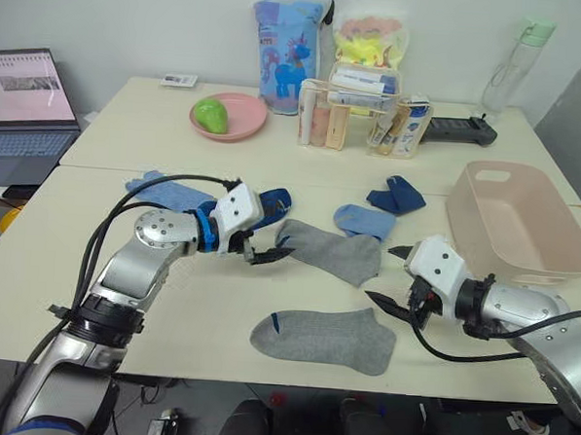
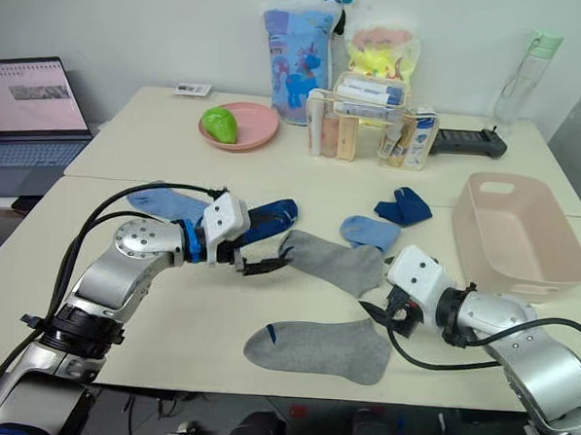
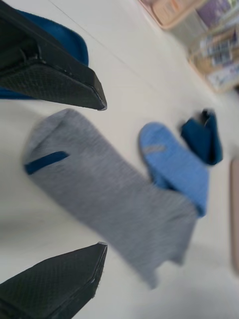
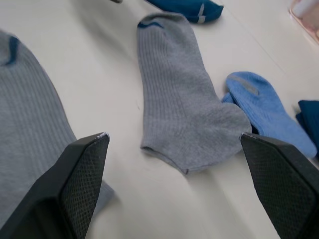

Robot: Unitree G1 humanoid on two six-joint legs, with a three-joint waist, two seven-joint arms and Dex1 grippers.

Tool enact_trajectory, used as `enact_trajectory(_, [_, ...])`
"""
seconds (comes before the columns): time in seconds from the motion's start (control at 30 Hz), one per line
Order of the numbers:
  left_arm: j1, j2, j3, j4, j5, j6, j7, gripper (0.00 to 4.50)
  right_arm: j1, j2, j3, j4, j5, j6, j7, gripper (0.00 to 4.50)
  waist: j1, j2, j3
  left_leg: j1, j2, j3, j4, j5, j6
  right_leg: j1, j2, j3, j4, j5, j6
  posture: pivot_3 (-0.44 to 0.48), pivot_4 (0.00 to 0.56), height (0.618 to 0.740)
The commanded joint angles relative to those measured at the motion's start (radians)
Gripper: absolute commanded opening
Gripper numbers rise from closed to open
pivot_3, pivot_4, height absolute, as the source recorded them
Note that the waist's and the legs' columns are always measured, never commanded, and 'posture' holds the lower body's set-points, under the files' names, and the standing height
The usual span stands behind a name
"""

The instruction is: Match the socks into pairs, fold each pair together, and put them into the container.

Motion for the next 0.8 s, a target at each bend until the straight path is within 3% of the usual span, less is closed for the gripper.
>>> enact_trajectory(0.03, [-0.074, -0.034, -0.036, 0.191, 0.109, -0.22, -0.022, 4.44, -0.028, 0.024, 0.069, 0.052, -0.092, -0.114, 0.022, 4.5, -0.001, 0.0, 0.0, -0.001, 0.0, 0.0, 0.0, 0.0, 0.0, 0.0, 0.0, 0.0, 0.0, 0.0, 0.0, 0.0, 0.15, 0.703])
enact_trajectory(0.2, [-0.164, -0.107, -0.066, 0.417, 0.207, -0.354, 0.0, 4.44, -0.064, 0.123, 0.12, 0.171, -0.13, -0.154, 0.031, 4.5, -0.004, -0.001, 0.0, -0.001, 0.0, -0.001, 0.001, -0.001, 0.002, -0.001, 0.0, -0.001, 0.0, 0.0, 0.0, 0.0, 0.15, 0.703])
enact_trajectory(0.37, [-0.244, -0.151, -0.085, 0.599, 0.292, -0.456, 0.022, 3.22, -0.098, 0.164, 0.144, 0.278, -0.168, -0.172, 0.069, 4.5, -0.006, -0.001, 0.0, -0.001, -0.001, 0.0, 0.001, -0.001, 0.002, -0.001, 0.0, -0.001, 0.003, 0.0, 0.0, 0.0, 0.15, 0.703])
enact_trajectory(0.6, [-0.291, -0.174, -0.093, 0.715, 0.328, -0.515, -0.012, 1.01, -0.131, 0.212, 0.152, 0.36, -0.197, -0.194, 0.105, 2.1, -0.009, -0.001, 0.0, 0.001, -0.001, 0.0, 0.002, -0.001, 0.003, -0.001, 0.0, -0.002, 0.006, 0.0, 0.0, 0.0, 0.15, 0.703])
enact_trajectory(0.7, [-0.284, -0.172, -0.092, 0.702, 0.306, -0.509, -0.084, 0.07, -0.153, 0.243, 0.133, 0.378, -0.189, -0.192, 0.109, 0.99, -0.009, -0.001, 0.0, 0.001, -0.001, 0.0, 0.002, -0.001, 0.003, -0.002, 0.0, -0.002, 0.007, 0.0, 0.0, 0.0, 0.15, 0.703])
enact_trajectory(0.8, [-0.272, -0.162, -0.082, 0.669, 0.28, -0.48, -0.15, 0.0, -0.158, 0.252, 0.12, 0.379, -0.181, -0.189, 0.12, 0.04, -0.01, 0.0, 0.0, 0.001, -0.001, 0.0, 0.002, -0.001, 0.002, -0.002, 0.0, -0.002, 0.007, 0.0, 0.0, 0.0, 0.15, 0.703])
